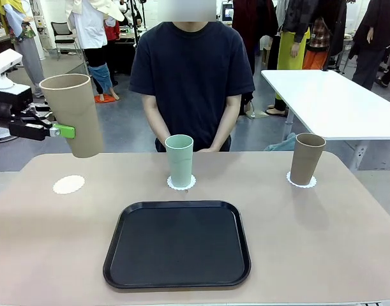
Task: Place coasters on the table and set cups on them.
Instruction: Take one Reusable plastic cup from the Flat Tray and place it on a coaster set by the human.
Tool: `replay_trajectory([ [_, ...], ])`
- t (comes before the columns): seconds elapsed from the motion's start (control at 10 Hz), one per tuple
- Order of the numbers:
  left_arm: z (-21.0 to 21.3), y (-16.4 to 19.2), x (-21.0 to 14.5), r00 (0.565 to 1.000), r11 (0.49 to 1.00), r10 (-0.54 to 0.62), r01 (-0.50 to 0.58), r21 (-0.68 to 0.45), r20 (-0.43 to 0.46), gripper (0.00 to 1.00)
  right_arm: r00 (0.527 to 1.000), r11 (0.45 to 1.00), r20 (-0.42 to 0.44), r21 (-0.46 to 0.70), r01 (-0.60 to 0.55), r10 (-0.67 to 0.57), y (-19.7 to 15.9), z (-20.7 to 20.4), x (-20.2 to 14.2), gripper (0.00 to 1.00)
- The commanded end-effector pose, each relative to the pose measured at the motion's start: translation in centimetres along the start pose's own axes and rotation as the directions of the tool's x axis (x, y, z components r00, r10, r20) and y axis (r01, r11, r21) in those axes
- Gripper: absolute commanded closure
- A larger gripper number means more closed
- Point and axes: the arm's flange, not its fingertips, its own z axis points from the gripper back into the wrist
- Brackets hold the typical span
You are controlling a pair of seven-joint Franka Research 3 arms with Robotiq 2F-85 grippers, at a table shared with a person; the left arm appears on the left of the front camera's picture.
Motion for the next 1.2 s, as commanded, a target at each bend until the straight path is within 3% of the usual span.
replay_trajectory([
  [0.0,-0.2,0.2,-0.5,1.0,1.0,0.003,-0.003,-0.009,0.003,0.72,1.0,1.0,0.002,0.013,-0.011,0.011,0.1,0.2,0.1,0.0],
  [0.4,-0.2,0.2,-0.5,1.0,1.0,0.003,-0.003,-0.009,0.003,0.72,1.0,1.0,0.002,0.013,-0.011,0.011,0.1,0.2,0.1,0.0],
  [0.5,-0.1,0.2,-0.5,1.0,1.0,0.012,-0.012,-0.005,0.0,0.15,1.0,1.0,0.002,0.013,-0.011,0.011,0.1,0.2,0.1,0.0],
  [1.1,10.2,12.1,-8.0,0.999,0.987,0.04,-0.04,0.159,0.004,0.15,1.0,1.0,0.002,0.013,-0.011,0.011,0.1,0.2,0.1,0.0],
])
